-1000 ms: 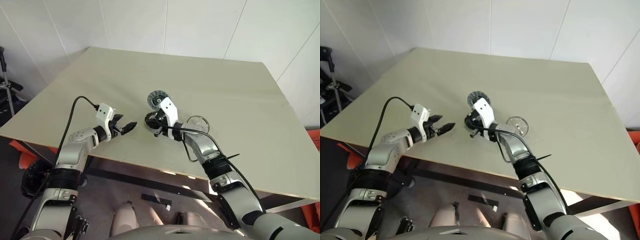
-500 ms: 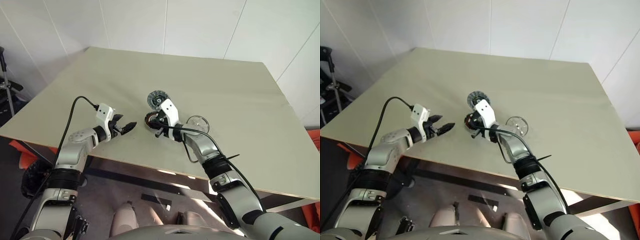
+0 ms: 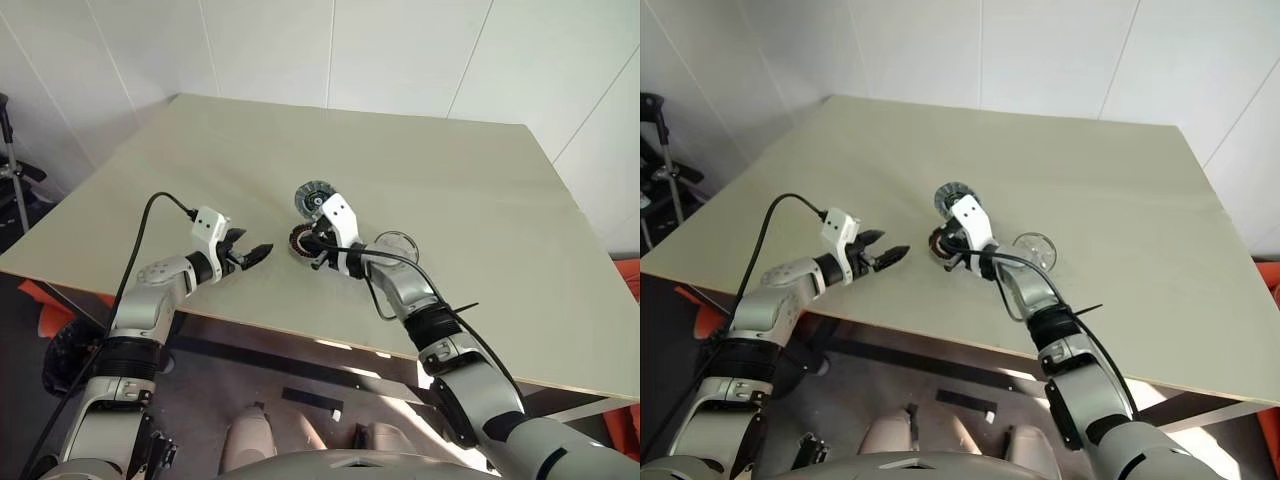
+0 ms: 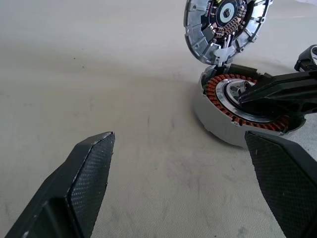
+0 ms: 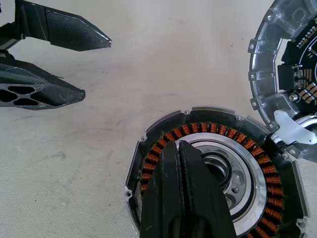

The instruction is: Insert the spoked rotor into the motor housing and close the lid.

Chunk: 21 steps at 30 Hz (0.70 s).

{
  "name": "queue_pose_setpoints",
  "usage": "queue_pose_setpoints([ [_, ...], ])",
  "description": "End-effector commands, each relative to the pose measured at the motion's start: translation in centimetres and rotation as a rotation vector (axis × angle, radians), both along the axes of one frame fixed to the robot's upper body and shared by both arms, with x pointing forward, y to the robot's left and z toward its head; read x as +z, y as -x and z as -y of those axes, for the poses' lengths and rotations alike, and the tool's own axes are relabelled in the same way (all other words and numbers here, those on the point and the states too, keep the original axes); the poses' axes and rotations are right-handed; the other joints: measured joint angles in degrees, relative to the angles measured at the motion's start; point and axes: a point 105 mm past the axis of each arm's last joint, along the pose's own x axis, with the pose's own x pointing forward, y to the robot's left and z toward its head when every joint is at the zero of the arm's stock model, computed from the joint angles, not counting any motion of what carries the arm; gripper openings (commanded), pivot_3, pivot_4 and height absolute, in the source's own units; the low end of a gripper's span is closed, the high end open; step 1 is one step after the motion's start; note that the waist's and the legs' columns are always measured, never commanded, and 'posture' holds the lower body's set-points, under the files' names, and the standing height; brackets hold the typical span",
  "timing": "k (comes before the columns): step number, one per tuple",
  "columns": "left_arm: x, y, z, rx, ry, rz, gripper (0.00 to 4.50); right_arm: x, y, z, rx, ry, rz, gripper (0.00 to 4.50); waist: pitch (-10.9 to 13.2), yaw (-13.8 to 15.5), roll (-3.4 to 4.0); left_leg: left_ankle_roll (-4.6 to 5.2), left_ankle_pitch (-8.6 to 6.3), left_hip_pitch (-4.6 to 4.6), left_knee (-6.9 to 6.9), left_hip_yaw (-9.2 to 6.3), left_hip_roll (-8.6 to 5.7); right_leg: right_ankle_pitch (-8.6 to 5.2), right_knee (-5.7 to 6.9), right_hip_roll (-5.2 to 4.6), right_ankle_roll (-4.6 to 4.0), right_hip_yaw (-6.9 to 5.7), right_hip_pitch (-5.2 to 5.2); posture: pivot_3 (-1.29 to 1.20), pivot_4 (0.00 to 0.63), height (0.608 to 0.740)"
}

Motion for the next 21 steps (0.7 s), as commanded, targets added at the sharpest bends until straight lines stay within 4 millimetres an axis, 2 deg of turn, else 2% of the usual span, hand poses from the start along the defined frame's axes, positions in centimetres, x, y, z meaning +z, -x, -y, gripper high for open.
queue_pose_setpoints([
  [1,1.3,-0.2,-0.3,0.007,-0.010,0.054,4.47,1.6,-0.6,0.0,-0.001,-0.021,0.059,0.01,0.0,0.0,0.00,0.00,0.00,0.00,0.00,0.00,0.00,0.00,0.00,0.00,0.00,0.00,0.00,0.00,0.000,0.740],
  [6,1.4,-0.3,-0.4,0.008,-0.011,0.054,4.47,1.9,-0.4,0.1,0.004,-0.030,0.064,0.01,0.0,0.0,0.00,0.00,0.00,0.00,0.00,0.00,0.00,0.00,0.00,0.00,0.00,0.00,0.00,0.00,0.000,0.740],
  [11,1.4,-0.3,-0.3,0.007,-0.011,0.052,4.47,3.1,-0.1,-0.6,0.035,-0.072,0.083,0.01,0.0,0.0,0.00,0.00,0.00,0.00,0.00,0.00,0.00,0.00,0.00,0.00,0.00,0.00,-0.01,0.00,0.000,0.740],
  [14,1.3,-0.4,-0.3,0.006,-0.011,0.051,4.47,3.6,-0.6,-0.6,0.013,-0.073,0.100,0.01,0.0,0.0,0.00,0.01,0.00,0.00,-0.01,0.00,0.01,0.00,0.00,0.00,0.00,0.00,-0.01,0.00,0.000,0.740],
  [21,1.3,-0.3,-0.4,0.008,-0.013,0.054,4.47,3.2,-1.9,0.3,-0.039,-0.039,0.107,0.01,0.0,0.0,0.00,0.00,0.00,0.00,0.00,0.00,0.00,0.00,0.01,0.00,0.00,0.00,0.00,0.00,0.000,0.740],
])
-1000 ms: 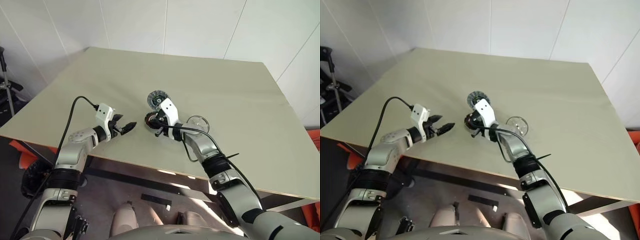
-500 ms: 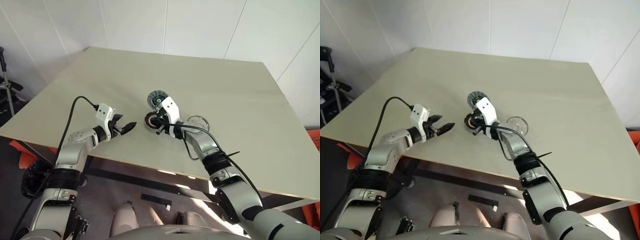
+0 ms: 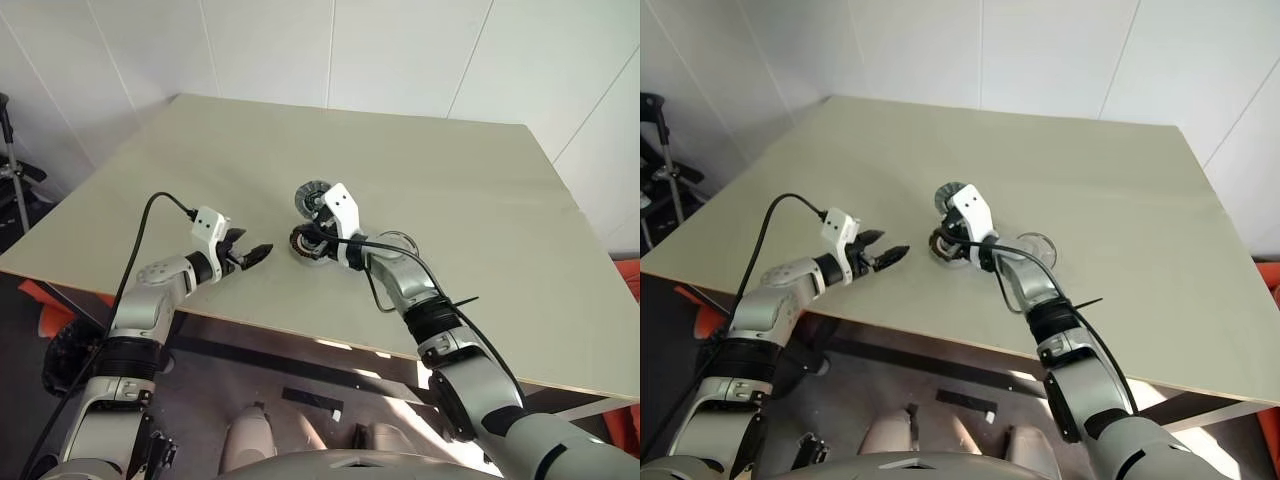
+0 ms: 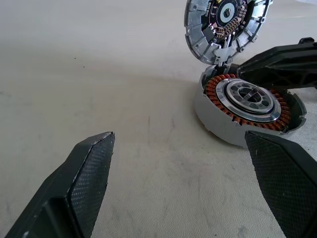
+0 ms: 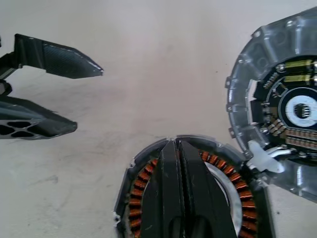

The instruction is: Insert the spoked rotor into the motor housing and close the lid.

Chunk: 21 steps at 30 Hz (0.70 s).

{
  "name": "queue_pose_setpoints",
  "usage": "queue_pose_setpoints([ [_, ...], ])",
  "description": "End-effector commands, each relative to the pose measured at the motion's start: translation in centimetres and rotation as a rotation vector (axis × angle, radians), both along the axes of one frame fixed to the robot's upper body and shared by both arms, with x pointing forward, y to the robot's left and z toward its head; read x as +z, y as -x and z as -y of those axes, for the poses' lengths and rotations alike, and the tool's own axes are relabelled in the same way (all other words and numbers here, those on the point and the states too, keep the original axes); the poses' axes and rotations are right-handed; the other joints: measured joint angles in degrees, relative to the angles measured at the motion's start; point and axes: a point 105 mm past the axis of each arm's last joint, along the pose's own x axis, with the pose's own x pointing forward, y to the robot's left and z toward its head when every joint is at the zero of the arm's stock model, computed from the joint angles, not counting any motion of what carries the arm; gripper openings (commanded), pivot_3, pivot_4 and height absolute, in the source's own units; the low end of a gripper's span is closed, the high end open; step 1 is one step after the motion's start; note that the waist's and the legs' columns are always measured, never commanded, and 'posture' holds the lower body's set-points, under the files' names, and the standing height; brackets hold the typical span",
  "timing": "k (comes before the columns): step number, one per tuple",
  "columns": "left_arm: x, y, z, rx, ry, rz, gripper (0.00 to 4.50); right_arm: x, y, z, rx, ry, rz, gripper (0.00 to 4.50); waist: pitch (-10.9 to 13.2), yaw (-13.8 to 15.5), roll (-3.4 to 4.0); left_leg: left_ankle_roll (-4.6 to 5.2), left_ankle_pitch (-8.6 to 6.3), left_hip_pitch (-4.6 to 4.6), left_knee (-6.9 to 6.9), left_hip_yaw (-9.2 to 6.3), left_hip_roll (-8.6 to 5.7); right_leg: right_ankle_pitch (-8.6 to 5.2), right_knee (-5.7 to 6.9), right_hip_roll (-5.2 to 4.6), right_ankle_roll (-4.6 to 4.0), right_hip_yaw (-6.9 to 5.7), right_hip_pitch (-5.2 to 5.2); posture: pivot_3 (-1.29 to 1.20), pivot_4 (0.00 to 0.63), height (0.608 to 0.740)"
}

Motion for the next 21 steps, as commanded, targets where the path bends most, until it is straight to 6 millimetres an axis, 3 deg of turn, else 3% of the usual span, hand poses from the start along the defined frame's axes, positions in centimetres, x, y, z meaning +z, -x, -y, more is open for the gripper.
queue_pose_setpoints([
  [1,1.3,-0.3,-0.4,0.008,-0.013,0.054,4.47,1.5,-0.9,0.2,-0.014,-0.009,0.058,0.01,0.0,0.0,0.00,0.00,0.00,0.00,0.00,0.00,0.00,0.00,0.00,0.00,0.00,0.00,0.00,0.00,0.000,0.740],
  [10,1.4,-0.4,-0.5,0.012,-0.017,0.056,4.47,1.3,-1.7,1.4,-0.050,0.006,0.065,0.01,0.0,0.0,0.00,-0.01,0.00,-0.04,0.00,0.00,0.00,0.00,0.00,0.00,0.00,0.00,-0.05,0.00,0.000,0.740],
  [21,1.5,-0.5,-0.7,0.019,-0.020,0.060,4.47,0.0,-0.8,1.4,-0.057,0.003,0.032,0.01,0.0,0.0,0.00,0.00,0.00,-0.04,0.00,0.00,0.00,0.00,0.01,0.00,-0.01,0.00,-0.05,0.00,0.000,0.740],
])
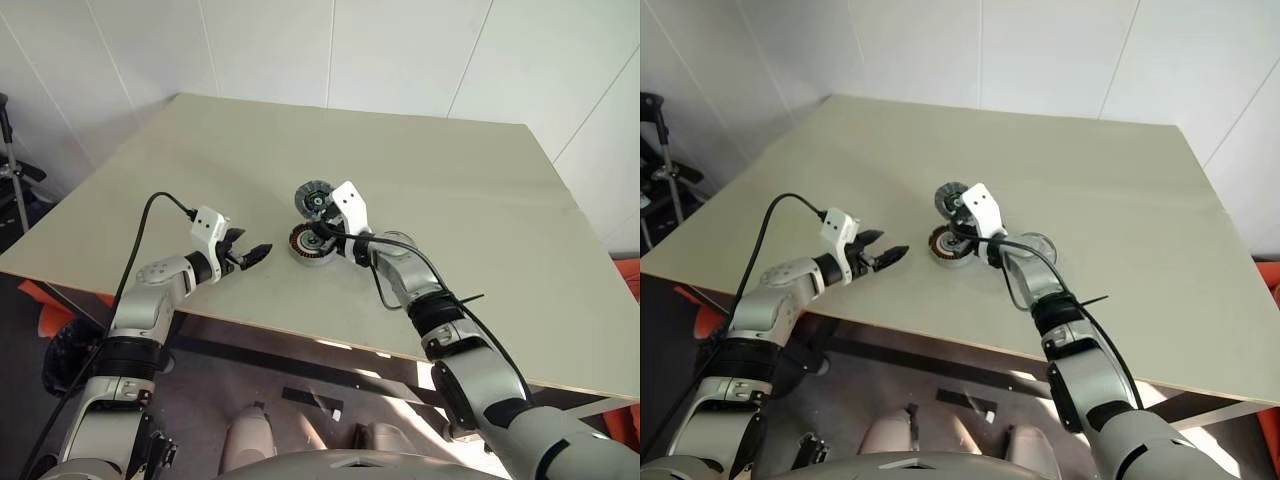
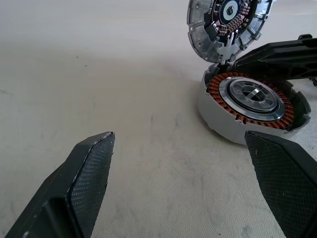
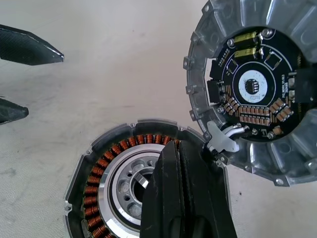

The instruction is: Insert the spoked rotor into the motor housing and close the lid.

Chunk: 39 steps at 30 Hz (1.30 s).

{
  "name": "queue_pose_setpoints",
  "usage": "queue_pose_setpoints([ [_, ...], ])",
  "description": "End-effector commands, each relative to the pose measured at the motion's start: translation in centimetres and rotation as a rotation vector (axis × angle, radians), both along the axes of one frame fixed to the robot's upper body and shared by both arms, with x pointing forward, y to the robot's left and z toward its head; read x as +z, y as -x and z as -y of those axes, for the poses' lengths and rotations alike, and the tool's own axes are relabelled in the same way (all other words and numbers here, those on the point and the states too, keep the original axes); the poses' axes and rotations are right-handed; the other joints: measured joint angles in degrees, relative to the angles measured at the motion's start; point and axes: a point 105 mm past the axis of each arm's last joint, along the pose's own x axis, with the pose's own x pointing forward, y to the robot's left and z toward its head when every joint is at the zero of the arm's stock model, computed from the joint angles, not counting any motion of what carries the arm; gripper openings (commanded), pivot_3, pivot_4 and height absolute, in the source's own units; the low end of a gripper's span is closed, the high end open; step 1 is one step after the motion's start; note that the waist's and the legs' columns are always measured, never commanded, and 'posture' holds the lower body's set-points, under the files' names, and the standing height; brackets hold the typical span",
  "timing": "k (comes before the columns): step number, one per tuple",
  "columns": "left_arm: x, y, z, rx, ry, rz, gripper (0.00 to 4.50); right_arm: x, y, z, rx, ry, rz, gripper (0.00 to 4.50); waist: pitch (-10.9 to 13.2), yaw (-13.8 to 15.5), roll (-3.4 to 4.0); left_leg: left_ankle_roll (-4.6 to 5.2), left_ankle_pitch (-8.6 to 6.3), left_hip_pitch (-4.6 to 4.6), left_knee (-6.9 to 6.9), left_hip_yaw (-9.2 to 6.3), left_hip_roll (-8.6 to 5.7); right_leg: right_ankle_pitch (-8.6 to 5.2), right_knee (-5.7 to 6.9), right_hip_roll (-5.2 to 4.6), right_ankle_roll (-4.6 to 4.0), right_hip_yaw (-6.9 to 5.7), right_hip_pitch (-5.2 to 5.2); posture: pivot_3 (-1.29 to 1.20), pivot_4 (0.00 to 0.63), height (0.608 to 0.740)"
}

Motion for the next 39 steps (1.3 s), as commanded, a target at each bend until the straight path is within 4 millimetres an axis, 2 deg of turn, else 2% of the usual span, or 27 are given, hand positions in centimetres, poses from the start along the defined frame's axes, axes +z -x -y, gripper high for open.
queue_pose_setpoints([
  [1,1.5,-0.5,-0.6,0.016,-0.010,0.060,4.47,0.9,0.2,-0.2,0.003,-0.025,0.031,0.01,0.0,0.0,0.00,0.00,0.00,0.00,0.00,0.00,0.00,0.00,0.00,0.00,0.00,0.00,0.00,0.00,0.000,0.740],
  [6,1.6,-0.5,-0.7,0.020,-0.011,0.062,4.47,0.2,0.8,-0.2,0.006,-0.018,0.012,0.01,0.0,0.0,0.00,0.00,0.00,0.02,0.00,0.00,0.00,0.00,0.01,0.00,0.00,0.00,0.01,0.00,0.000,0.740],
  [10,1.6,-0.5,-0.6,0.016,-0.012,0.062,4.47,0.3,0.7,-0.1,-0.001,-0.017,0.014,0.01,0.0,0.0,0.00,0.00,0.00,0.03,0.01,0.00,0.00,0.00,0.01,0.00,0.00,0.01,0.02,0.00,0.000,0.740],
  [15,1.5,-0.5,-0.5,0.013,-0.015,0.060,4.47,1.4,0.3,-0.1,0.001,-0.025,0.042,0.01,0.0,0.0,0.00,0.00,0.00,0.03,0.01,0.00,0.00,0.00,0.02,0.00,0.00,0.01,0.02,0.00,0.000,0.740],
  [19,1.4,-0.5,-0.5,0.012,-0.015,0.058,4.47,3.5,0.7,-1.4,0.052,-0.061,0.091,0.01,0.0,0.0,0.01,0.00,0.00,0.01,0.00,0.00,0.00,0.00,0.01,0.00,0.00,0.01,-0.01,0.00,0.000,0.740],
  [21,1.4,-0.5,-0.6,0.012,-0.015,0.057,4.47,3.8,0.8,-1.7,0.060,-0.068,0.097,0.01,0.0,0.0,0.01,0.00,0.00,0.00,-0.01,0.00,0.01,0.00,0.01,0.01,0.00,0.01,-0.03,0.00,0.000,0.740],
  [28,1.4,-0.4,-0.6,0.012,-0.015,0.056,4.47,2.3,1.0,-1.6,0.050,-0.043,0.058,0.01,0.0,0.0,0.01,0.00,0.00,-0.01,-0.01,0.00,0.00,0.00,0.01,0.00,0.00,0.01,-0.02,0.00,0.000,0.740],
  [33,1.4,-0.3,-0.5,0.002,-0.032,0.060,4.47,0.1,1.2,-1.4,0.038,-0.018,0.005,0.01,0.0,0.0,0.01,-0.01,0.00,0.00,-0.01,0.00,0.00,0.00,0.01,0.00,0.00,0.01,-0.02,0.00,0.000,0.740],
  [39,1.6,-0.5,-0.4,0.003,-0.036,0.067,4.47,1.1,0.2,-0.8,0.010,-0.020,0.032,0.01,0.0,-0.1,0.01,-0.01,0.00,0.01,-0.01,0.00,0.00,0.00,0.03,0.00,0.00,0.01,-0.03,0.00,0.000,0.740],
])
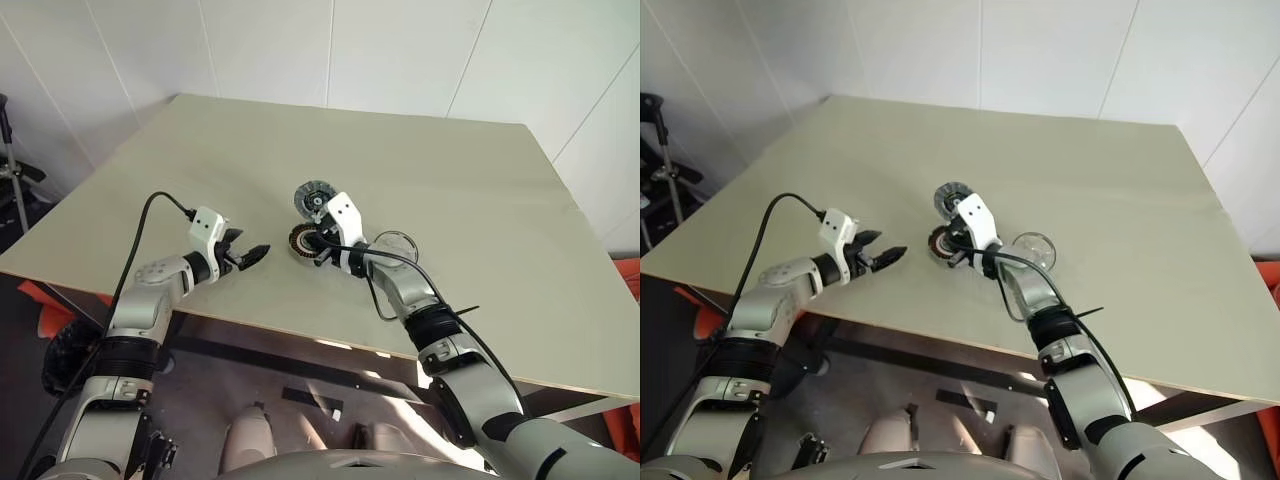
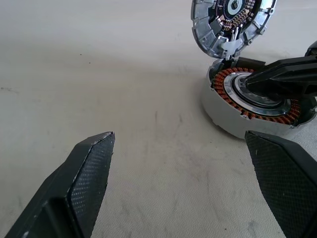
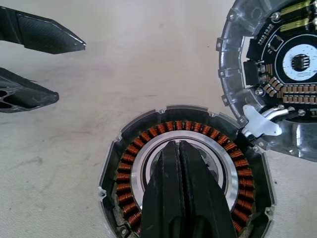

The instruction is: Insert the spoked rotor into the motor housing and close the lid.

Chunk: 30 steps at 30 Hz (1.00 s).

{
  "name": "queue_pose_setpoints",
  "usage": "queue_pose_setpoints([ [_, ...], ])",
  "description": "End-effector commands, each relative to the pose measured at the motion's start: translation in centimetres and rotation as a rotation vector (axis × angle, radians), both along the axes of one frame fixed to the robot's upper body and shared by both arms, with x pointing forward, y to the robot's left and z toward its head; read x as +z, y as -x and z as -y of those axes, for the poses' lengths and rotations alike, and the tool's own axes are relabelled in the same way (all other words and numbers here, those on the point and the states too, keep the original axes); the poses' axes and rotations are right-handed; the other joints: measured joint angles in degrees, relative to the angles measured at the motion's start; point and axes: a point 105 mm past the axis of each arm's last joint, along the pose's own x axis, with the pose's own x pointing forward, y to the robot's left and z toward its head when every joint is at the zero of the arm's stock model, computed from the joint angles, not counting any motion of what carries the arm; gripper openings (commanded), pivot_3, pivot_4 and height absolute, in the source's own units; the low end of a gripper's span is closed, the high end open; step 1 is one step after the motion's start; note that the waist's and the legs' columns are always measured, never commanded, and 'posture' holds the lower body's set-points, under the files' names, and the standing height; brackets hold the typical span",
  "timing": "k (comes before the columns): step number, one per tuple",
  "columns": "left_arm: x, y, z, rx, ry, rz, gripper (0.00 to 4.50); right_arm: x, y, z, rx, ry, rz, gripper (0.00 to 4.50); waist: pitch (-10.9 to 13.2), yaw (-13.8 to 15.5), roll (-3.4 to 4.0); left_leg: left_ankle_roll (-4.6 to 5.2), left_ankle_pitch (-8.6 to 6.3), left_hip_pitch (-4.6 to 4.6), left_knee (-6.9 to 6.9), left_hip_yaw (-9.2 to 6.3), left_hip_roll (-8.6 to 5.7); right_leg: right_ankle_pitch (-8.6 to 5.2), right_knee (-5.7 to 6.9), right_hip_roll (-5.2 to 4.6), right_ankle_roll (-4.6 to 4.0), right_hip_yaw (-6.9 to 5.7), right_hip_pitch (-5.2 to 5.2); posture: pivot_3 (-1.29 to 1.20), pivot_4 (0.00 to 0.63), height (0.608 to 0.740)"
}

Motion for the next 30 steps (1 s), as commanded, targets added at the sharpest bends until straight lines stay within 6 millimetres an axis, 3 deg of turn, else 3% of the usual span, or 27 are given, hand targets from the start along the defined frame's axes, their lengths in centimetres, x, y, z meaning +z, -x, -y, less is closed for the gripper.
queue_pose_setpoints([
  [1,1.8,-0.5,-0.1,-0.002,-0.014,0.070,4.47,1.8,-1.0,0.3,-0.016,-0.009,0.061,0.01,0.0,0.0,0.00,0.00,0.00,0.00,0.00,0.00,0.00,0.00,0.00,0.00,0.00,0.00,0.00,0.00,0.000,0.740],
  [12,1.6,-0.6,-0.2,0.001,-0.008,0.065,4.47,5.0,-1.7,0.5,-0.012,-0.049,0.140,0.01,0.0,0.0,0.00,-0.01,0.01,-0.02,0.00,0.00,0.00,0.00,0.00,0.01,0.00,0.00,-0.02,0.00,0.000,0.740],
  [19,1.7,-0.5,0.0,-0.005,-0.008,0.065,4.47,2.6,-0.6,-0.5,0.009,-0.043,0.073,0.01,0.0,0.0,0.00,-0.01,0.00,-0.02,0.00,0.00,0.00,0.00,0.00,0.00,0.00,0.00,-0.02,0.00,0.000,0.740],
  [24,1.6,-0.5,0.3,-0.014,-0.009,0.065,4.47,0.0,-1.2,-0.1,-0.036,-0.009,0.004,0.01,0.0,0.0,0.00,-0.01,0.01,-0.02,0.01,0.00,0.00,0.00,0.02,0.00,0.00,0.00,-0.02,0.00,0.000,0.740],
  [30,1.5,-0.3,0.2,-0.012,-0.010,0.061,4.47,1.5,-2.0,0.7,-0.052,-0.025,0.051,0.01,0.0,0.0,0.00,0.02,-0.01,0.03,0.02,0.00,0.00,0.00,0.11,-0.01,-0.01,0.01,0.00,0.00,0.000,0.740],
])
